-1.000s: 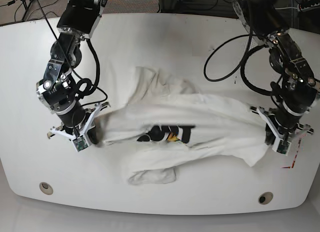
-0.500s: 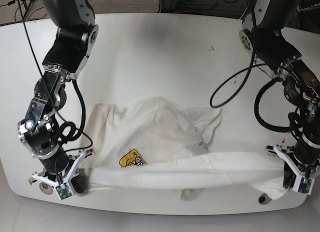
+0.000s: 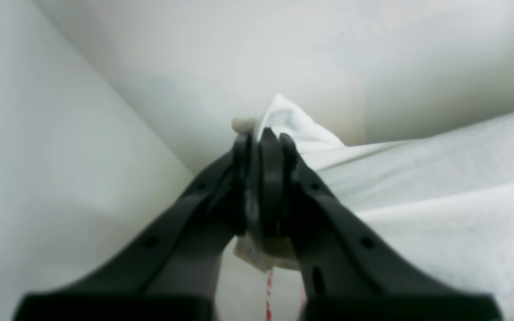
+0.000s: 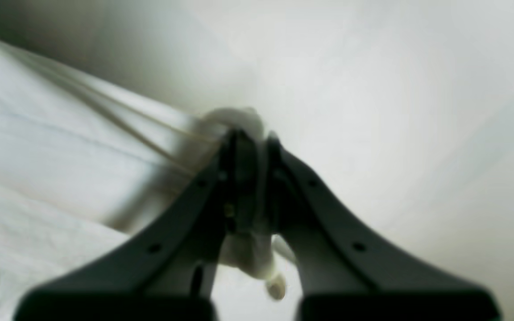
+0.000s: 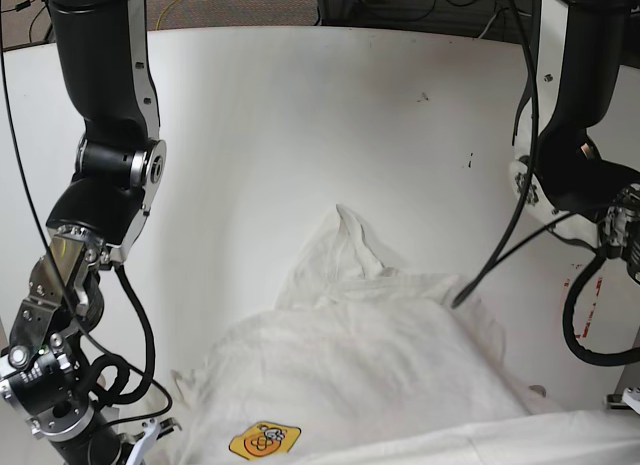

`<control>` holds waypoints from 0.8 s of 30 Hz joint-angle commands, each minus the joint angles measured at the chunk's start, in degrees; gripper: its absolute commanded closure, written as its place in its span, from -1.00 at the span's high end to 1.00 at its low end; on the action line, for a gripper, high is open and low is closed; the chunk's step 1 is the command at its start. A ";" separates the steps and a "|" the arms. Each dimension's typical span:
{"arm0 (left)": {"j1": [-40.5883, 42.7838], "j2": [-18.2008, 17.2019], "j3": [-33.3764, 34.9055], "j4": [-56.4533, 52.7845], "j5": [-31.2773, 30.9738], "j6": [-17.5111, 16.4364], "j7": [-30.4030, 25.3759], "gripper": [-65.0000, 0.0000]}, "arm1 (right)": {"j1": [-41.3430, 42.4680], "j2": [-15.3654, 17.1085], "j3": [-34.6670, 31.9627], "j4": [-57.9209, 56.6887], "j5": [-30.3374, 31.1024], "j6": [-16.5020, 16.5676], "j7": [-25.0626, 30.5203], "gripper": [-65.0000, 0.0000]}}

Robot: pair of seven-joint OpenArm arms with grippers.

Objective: Fold the T-shirt properly
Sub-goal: 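Swing the held shirt and lay it flat on the table with both grippers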

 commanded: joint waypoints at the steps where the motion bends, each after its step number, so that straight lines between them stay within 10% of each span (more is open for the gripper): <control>1: -6.41 -0.66 0.23 -0.90 0.57 0.15 -0.76 -1.00 | 5.94 1.03 -1.22 -0.34 -1.36 -0.82 0.46 -1.00; 24: -14.59 -3.38 5.68 -4.94 0.22 -0.11 1.39 -1.00 | 12.36 2.70 -2.98 -3.85 -1.36 -0.82 -1.13 -1.00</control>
